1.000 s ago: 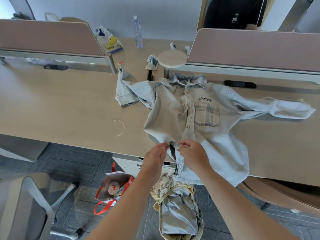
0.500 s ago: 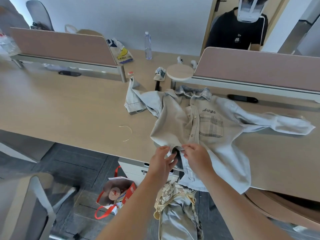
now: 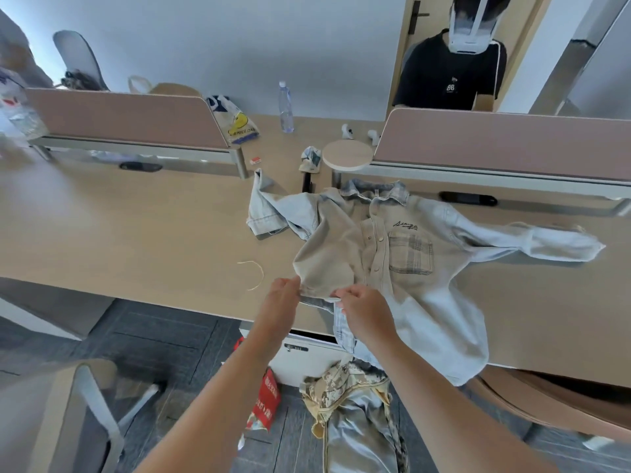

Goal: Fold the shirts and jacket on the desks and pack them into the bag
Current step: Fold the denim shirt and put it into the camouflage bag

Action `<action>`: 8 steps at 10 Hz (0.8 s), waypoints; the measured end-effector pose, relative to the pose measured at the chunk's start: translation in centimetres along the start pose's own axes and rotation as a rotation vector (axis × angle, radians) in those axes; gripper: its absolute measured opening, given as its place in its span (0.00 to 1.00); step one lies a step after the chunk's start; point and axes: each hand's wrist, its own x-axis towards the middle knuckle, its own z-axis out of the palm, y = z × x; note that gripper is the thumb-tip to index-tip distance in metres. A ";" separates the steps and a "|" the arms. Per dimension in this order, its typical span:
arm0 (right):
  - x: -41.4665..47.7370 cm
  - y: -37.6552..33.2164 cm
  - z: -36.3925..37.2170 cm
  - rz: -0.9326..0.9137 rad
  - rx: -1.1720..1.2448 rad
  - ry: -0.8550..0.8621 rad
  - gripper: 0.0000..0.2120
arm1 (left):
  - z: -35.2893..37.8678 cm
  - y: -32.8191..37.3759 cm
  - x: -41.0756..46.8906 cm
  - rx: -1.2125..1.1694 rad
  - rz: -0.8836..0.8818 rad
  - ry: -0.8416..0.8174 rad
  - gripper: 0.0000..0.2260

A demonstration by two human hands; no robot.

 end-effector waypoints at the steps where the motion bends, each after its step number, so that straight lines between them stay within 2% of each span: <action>1: -0.5 -1.0 0.9 -0.004 0.011 -0.020 0.14 | -2.7 0.2 0.1 0.227 0.140 -0.047 0.07; 2: -0.9 -0.4 2.4 0.049 0.031 -0.104 0.11 | -3.3 -2.1 0.1 0.230 -0.026 -0.125 0.14; 4: -1.6 2.8 6.3 0.118 -0.029 -0.299 0.11 | -2.3 -6.6 -1.4 0.298 -0.212 -0.249 0.20; 5: -1.5 3.8 7.1 0.145 -0.046 -0.311 0.14 | -2.0 -7.9 -1.6 0.224 -0.301 -0.280 0.18; 6: -0.6 4.9 6.7 0.193 -0.049 -0.224 0.14 | -0.6 -7.3 -1.4 0.081 -0.339 -0.266 0.12; 7: 0.8 5.9 5.6 0.230 -0.059 -0.129 0.14 | 1.3 -6.0 -0.4 0.101 -0.192 -0.288 0.09; 8: 2.6 7.0 4.8 0.264 -0.045 -0.049 0.20 | 3.6 -5.1 1.0 0.045 -0.184 -0.399 0.10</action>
